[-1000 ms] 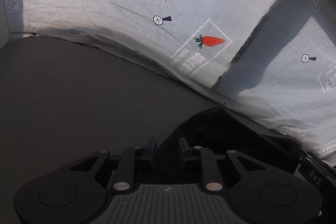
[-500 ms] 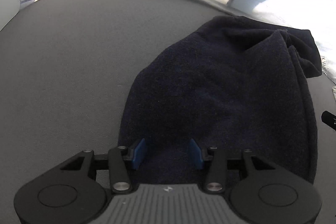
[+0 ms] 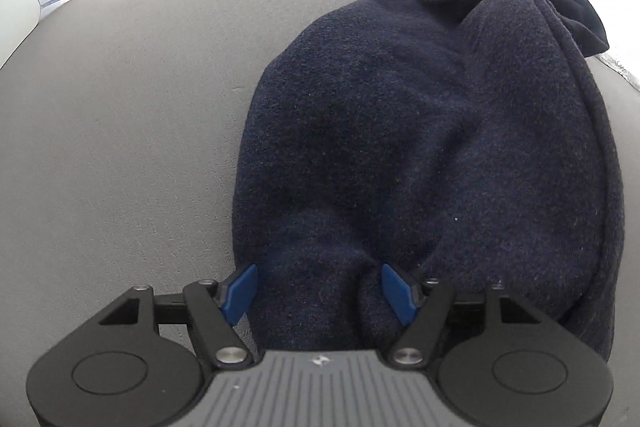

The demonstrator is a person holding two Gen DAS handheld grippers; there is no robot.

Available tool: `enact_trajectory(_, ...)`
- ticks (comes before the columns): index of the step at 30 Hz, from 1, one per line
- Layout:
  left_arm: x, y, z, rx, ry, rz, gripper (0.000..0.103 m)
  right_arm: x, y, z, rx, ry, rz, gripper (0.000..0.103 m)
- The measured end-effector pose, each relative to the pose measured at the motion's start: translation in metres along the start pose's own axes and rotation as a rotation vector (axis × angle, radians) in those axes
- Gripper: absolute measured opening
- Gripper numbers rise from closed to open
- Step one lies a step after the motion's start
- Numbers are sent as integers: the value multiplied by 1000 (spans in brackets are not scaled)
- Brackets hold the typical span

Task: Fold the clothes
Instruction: 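Lower the sweater onto the open table with both grippers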

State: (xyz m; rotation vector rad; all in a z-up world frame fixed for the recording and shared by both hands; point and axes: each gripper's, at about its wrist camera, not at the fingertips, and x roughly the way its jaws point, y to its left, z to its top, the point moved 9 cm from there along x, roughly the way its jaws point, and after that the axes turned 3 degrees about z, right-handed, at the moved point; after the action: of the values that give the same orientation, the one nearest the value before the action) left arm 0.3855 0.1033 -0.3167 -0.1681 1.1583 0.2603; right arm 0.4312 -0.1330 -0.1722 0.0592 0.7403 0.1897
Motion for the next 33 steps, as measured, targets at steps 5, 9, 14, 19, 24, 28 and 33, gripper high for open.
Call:
enact_trajectory(5,11,-2,3,37,17,5,83,0,39,-8,-47,28,100,38)
enact_trajectory(9,16,0,2,22,27,-18,90,8,61,-18,-57,67,145,35)
enact_trajectory(14,14,-2,-1,40,18,-29,91,14,79,-17,-88,69,156,35)
enact_trajectory(19,13,-4,-2,51,17,-34,94,23,79,-19,-103,89,134,21)
enact_trajectory(24,14,-6,-3,54,16,-31,99,17,64,-13,-97,63,120,8)
enact_trajectory(28,14,-8,-4,54,9,-11,101,10,34,-5,-103,15,37,6)
enact_trajectory(33,14,-4,-5,50,6,3,103,6,-44,18,-162,-93,-260,2)
